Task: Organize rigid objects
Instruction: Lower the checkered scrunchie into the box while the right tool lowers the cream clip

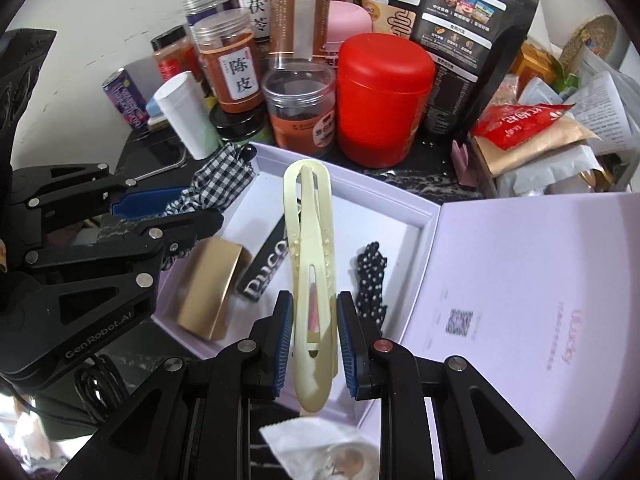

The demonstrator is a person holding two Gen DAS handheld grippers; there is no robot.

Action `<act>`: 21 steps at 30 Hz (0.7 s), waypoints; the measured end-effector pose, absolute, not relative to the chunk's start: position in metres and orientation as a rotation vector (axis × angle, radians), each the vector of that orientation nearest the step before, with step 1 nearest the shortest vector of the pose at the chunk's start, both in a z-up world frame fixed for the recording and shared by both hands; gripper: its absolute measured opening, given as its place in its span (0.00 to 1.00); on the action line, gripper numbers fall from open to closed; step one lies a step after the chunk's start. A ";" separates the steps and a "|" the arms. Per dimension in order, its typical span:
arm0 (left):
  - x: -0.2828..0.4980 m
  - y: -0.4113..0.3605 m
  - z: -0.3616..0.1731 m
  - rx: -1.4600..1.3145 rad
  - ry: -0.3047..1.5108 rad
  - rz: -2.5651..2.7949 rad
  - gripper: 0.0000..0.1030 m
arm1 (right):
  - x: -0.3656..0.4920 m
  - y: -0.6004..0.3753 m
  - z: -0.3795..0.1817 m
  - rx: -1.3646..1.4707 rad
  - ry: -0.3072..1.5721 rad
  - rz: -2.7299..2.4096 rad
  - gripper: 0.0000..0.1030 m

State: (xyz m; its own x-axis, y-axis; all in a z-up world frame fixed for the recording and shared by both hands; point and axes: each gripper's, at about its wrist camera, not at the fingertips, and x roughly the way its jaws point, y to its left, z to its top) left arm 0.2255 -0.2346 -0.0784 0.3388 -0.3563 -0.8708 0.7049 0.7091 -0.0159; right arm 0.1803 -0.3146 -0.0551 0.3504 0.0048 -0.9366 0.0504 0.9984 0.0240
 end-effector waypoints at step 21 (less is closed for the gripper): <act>0.266 -0.263 -0.140 0.394 1.124 -0.720 0.20 | 0.215 -0.338 -0.109 0.059 1.261 -0.066 0.22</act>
